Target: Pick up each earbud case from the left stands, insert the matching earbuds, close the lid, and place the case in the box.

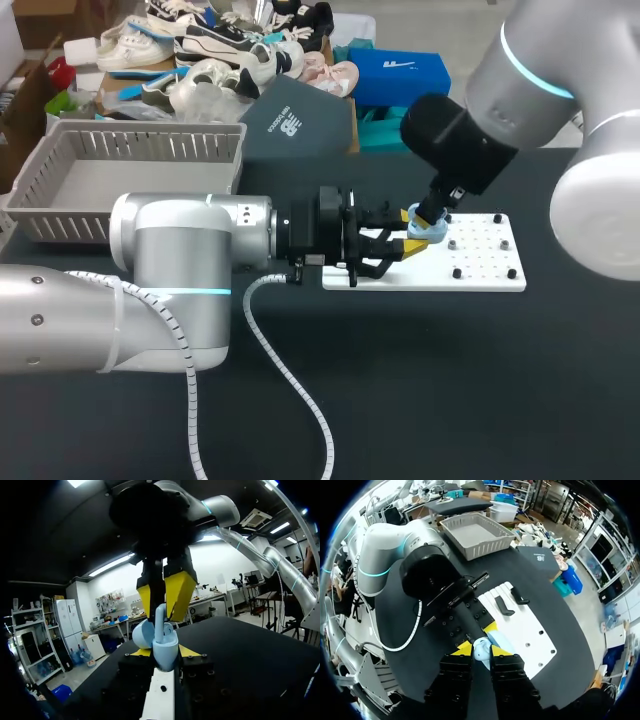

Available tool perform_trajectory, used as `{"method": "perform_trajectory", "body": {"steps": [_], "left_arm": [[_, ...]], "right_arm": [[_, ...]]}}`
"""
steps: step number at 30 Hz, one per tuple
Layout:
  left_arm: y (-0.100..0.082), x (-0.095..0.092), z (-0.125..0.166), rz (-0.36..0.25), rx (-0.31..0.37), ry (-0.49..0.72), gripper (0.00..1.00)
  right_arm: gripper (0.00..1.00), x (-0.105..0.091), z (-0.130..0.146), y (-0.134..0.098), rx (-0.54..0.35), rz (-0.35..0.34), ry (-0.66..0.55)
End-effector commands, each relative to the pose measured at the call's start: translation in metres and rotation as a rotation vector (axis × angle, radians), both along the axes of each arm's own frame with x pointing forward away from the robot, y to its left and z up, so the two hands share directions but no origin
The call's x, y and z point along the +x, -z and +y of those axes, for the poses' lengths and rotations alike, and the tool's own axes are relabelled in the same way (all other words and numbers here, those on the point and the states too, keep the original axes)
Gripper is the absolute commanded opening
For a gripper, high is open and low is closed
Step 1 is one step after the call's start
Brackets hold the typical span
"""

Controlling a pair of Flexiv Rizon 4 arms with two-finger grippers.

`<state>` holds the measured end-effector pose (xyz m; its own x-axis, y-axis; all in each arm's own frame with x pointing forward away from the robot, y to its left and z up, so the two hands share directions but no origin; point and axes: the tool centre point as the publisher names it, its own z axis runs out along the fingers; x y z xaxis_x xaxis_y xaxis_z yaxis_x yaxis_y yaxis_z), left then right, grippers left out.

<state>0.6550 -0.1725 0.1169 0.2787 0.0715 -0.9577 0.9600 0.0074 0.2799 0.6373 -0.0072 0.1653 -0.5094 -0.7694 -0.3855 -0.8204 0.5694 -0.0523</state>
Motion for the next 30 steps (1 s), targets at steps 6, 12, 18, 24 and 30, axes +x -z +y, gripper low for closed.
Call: {"method": "perform_trajectory", "body": {"steps": [6, 12, 18, 24, 30], "left_arm": [[0.0007, -0.0004, -0.0002, -0.002, -0.003, -0.002, 0.00], [0.0007, -0.0004, -0.0002, -0.002, -0.003, -0.002, 0.00], [0.0007, -0.0004, -0.0002, -0.002, -0.003, -0.002, 0.00], [0.0007, -0.0004, -0.0002, -0.002, -0.003, -0.002, 0.00], [0.0007, -0.0004, -0.0002, -0.002, -0.003, -0.002, 0.00]], "right_arm": [[0.00, 0.0002, -0.0004, 0.0027, -0.001, 0.006, 0.009], [0.00, 0.0024, 0.0005, 0.0055, -0.003, 0.012, 0.008], [0.00, 0.0032, 0.0022, 0.0067, -0.009, 0.017, 0.004], [0.00, 0.0039, 0.0018, 0.0077, -0.005, 0.023, 0.006], [0.16, 0.0038, 0.0015, 0.0075, -0.005, 0.022, 0.005]]}}
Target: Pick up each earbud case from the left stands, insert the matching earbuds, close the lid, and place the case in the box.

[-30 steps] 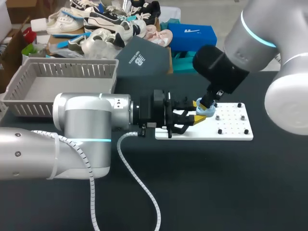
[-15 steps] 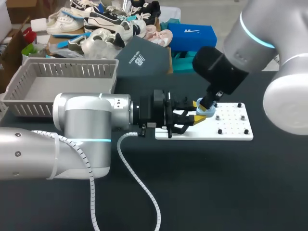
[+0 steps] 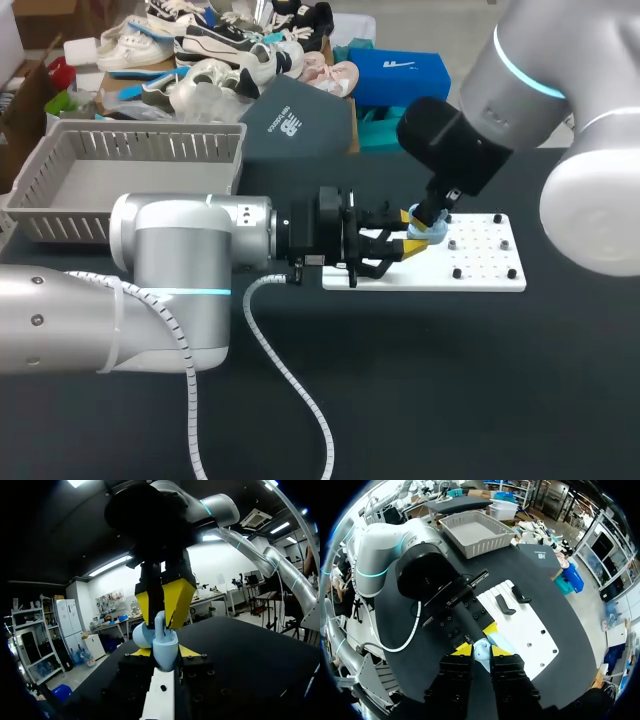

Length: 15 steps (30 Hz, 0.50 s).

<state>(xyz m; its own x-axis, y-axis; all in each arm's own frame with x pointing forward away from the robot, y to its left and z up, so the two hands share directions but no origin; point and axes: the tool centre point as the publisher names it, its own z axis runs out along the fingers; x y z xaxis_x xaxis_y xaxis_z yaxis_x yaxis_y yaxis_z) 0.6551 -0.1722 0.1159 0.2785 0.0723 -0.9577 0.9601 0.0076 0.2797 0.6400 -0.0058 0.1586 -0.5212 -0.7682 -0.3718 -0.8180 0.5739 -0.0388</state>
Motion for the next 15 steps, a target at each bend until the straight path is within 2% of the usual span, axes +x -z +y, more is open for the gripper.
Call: {"method": "perform_trajectory", "body": {"steps": [1, 8, 15], "left_arm": [[-0.0002, -0.0005, -0.0005, -0.002, -0.004, -0.002, 0.00], [-0.0002, -0.0005, -0.0005, -0.002, -0.004, -0.002, 0.00], [-0.0002, -0.0005, -0.0005, -0.002, -0.004, -0.002, 0.00]], "right_arm": [[0.17, 0.0011, 0.0000, 0.0007, 0.000, 0.002, -0.001], [0.26, 0.0012, 0.0000, -0.0001, 0.002, -0.002, -0.004], [0.28, 0.0000, -0.0013, -0.0030, 0.004, -0.008, -0.002]]}}
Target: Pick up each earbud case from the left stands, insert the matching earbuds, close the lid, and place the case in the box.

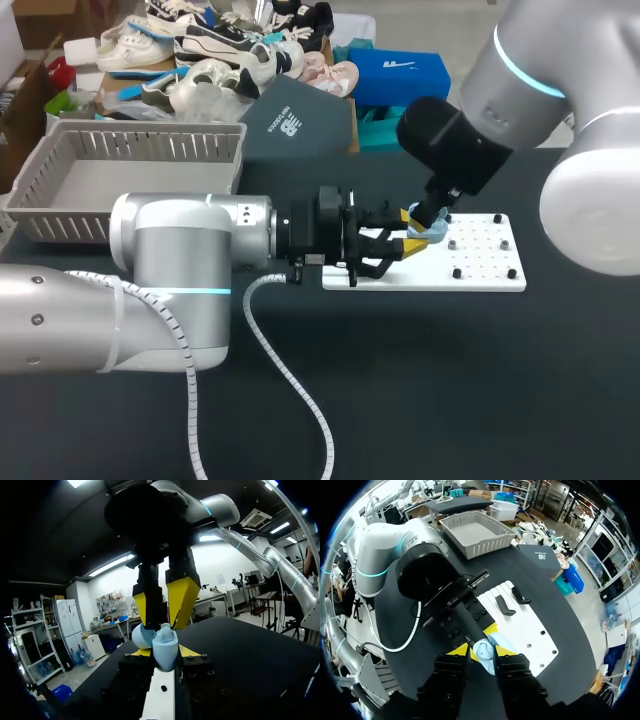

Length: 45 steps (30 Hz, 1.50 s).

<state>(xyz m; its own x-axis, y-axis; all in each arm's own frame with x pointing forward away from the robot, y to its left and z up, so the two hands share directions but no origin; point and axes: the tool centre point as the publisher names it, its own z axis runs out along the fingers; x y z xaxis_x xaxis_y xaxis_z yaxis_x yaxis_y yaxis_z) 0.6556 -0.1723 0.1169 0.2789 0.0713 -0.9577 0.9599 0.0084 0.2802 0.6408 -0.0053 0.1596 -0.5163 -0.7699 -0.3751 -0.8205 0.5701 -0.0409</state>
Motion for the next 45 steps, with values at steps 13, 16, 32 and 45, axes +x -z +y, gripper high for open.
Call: {"method": "perform_trajectory", "body": {"steps": [13, 16, 32, 45], "left_arm": [[0.001, -0.001, 0.000, -0.001, -0.003, -0.002, 0.00], [0.001, -0.001, 0.000, -0.001, -0.003, -0.002, 0.00], [0.001, -0.001, 0.000, -0.001, -0.003, -0.002, 0.00], [0.001, -0.001, 0.000, -0.001, -0.003, -0.002, 0.00]], "right_arm": [[0.30, 0.023, -0.015, -0.018, 0.060, -0.085, 0.065], [0.29, 0.036, -0.013, -0.014, 0.083, -0.080, 0.065], [0.27, 0.062, -0.010, -0.003, 0.107, -0.035, 0.072], [0.27, 0.038, -0.018, -0.002, 0.104, -0.042, 0.101]]}}
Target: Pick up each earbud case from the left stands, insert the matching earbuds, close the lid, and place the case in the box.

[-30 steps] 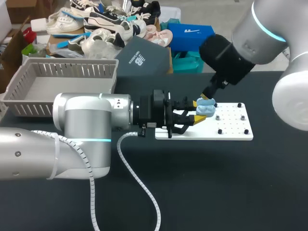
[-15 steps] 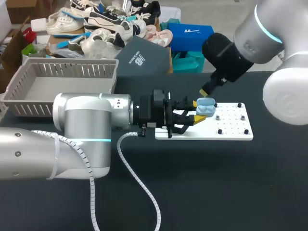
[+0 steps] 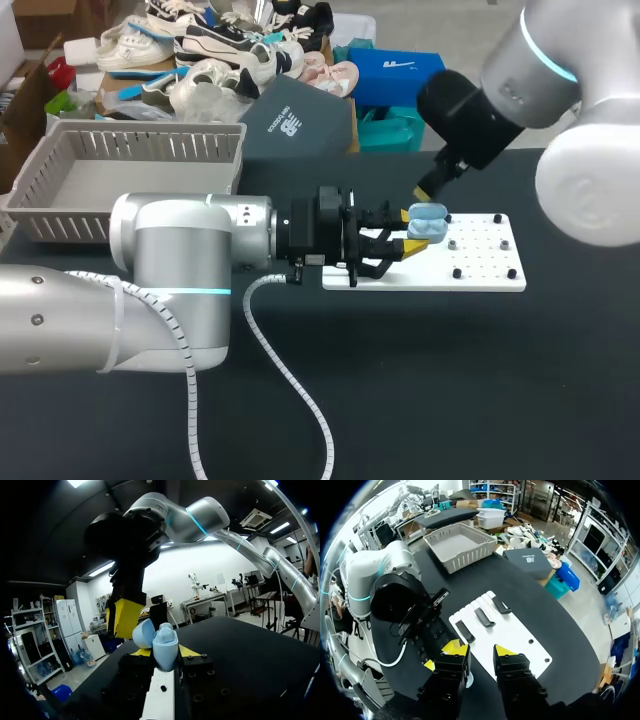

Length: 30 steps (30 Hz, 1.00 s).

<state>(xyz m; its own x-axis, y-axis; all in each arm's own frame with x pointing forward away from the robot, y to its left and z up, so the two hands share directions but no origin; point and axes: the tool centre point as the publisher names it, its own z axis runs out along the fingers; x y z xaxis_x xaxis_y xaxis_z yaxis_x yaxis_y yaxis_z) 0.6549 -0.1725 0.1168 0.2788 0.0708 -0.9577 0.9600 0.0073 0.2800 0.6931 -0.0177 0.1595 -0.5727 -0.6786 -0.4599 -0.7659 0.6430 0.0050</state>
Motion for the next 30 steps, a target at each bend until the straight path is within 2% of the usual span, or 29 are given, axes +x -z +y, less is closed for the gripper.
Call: {"method": "perform_trajectory", "body": {"steps": [1, 8, 14, 19, 23, 29, 30], "left_arm": [[0.001, 0.000, 0.000, -0.002, -0.002, -0.003, 0.00], [0.001, 0.000, 0.000, -0.002, -0.002, -0.003, 0.00], [0.001, 0.000, 0.000, -0.002, -0.002, -0.003, 0.00], [0.001, 0.000, 0.000, -0.002, -0.002, -0.003, 0.00], [0.001, 0.000, 0.000, -0.002, -0.002, -0.003, 0.00], [-0.010, 0.023, 0.044, -0.028, 0.006, -0.079, 0.00], [-0.012, 0.033, 0.059, -0.032, 0.012, -0.105, 0.00]], "right_arm": [[0.27, -0.017, -0.006, -0.002, 0.003, -0.022, 0.014], [0.27, -0.029, -0.007, -0.004, 0.012, -0.037, 0.013], [0.27, -0.030, -0.009, -0.007, 0.029, -0.056, 0.016], [0.29, -0.028, -0.028, -0.019, 0.088, -0.124, 0.077], [0.29, -0.025, -0.053, -0.023, 0.133, -0.149, 0.147], [0.29, -0.012, -0.079, -0.009, 0.168, -0.112, 0.240], [0.29, -0.009, -0.081, -0.004, 0.169, -0.098, 0.255]]}}
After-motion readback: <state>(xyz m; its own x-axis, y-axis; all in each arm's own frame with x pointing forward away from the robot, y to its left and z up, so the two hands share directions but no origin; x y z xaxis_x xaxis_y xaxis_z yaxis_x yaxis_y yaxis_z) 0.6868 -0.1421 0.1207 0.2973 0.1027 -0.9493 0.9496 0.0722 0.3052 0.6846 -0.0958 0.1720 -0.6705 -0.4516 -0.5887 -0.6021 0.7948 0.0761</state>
